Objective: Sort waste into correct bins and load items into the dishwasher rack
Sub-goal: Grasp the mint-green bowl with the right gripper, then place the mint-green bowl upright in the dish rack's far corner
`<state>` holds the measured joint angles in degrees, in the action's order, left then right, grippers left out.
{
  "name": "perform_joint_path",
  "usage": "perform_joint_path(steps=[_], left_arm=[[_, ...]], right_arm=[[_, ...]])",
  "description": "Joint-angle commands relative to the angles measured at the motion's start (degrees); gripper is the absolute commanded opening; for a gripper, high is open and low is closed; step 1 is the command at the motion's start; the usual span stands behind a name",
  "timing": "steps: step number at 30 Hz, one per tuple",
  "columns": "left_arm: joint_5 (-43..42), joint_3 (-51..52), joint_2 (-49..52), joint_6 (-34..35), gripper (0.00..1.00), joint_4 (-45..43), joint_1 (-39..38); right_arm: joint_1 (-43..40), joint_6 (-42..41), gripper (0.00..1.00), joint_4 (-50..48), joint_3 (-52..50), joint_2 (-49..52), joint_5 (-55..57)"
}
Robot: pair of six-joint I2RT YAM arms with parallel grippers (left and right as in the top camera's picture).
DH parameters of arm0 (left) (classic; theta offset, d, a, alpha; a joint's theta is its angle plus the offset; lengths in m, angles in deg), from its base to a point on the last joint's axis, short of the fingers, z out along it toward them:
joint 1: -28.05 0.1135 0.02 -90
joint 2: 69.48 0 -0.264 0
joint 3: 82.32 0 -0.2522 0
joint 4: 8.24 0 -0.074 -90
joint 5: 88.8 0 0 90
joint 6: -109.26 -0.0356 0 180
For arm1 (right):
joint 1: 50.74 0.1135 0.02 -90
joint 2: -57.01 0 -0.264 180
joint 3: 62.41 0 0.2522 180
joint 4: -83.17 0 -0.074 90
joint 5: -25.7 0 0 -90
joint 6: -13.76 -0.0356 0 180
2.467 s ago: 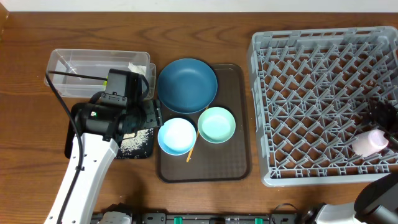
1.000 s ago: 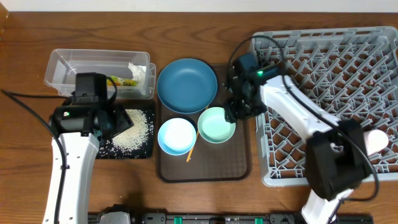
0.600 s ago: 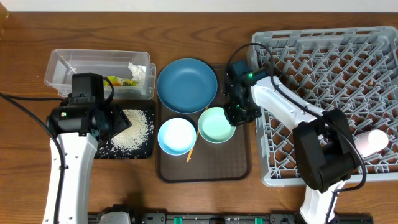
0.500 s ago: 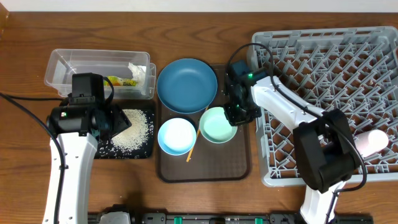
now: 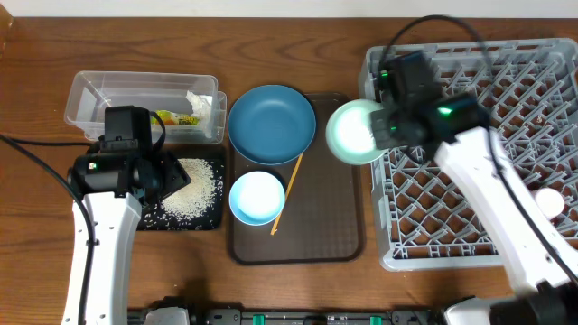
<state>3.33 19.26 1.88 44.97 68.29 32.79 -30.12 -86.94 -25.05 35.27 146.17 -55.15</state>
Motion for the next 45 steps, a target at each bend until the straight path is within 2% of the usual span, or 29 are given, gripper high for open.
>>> perform_joint_path(steps=[1,6,16,20,25,30,37,42,45], left_arm=[[1.14,-0.28,-0.20,0.52,0.74,0.13,0.24],[1.14,-0.28,-0.20,0.55,0.74,-0.04,0.24],[1.14,-0.28,-0.20,0.55,0.74,-0.04,0.24],[1.11,-0.28,-0.20,0.55,0.74,-0.04,0.24],[1.14,-0.28,-0.20,0.55,0.74,-0.04,0.24],[1.11,-0.28,-0.20,0.55,0.74,-0.04,0.24],[1.11,-0.28,-0.20,0.55,0.74,-0.09,0.24],[1.11,-0.28,-0.20,0.55,0.74,-0.31,0.24],[1.11,-0.28,-0.20,0.55,0.74,-0.31,0.24]], right_arm=[[-3.63,-0.42,0.01,-0.66,0.74,-2.43,19.67],[-10.80,-0.39,0.01,-4.57,0.72,-2.08,35.78],[-24.59,-0.42,0.01,-18.75,0.72,2.75,56.61],[-28.55,-0.15,0.01,-26.47,0.72,6.19,60.06],[-32.92,7.67,0.01,-32.70,0.72,12.44,60.30],[-36.09,14.08,0.01,-38.56,0.72,18.93,66.62],[-36.39,13.97,0.01,-37.42,0.72,24.72,66.95],[-34.82,6.51,0.01,-30.53,0.70,26.29,65.79],[-33.62,2.95,0.05,-25.57,0.70,26.23,62.31]])
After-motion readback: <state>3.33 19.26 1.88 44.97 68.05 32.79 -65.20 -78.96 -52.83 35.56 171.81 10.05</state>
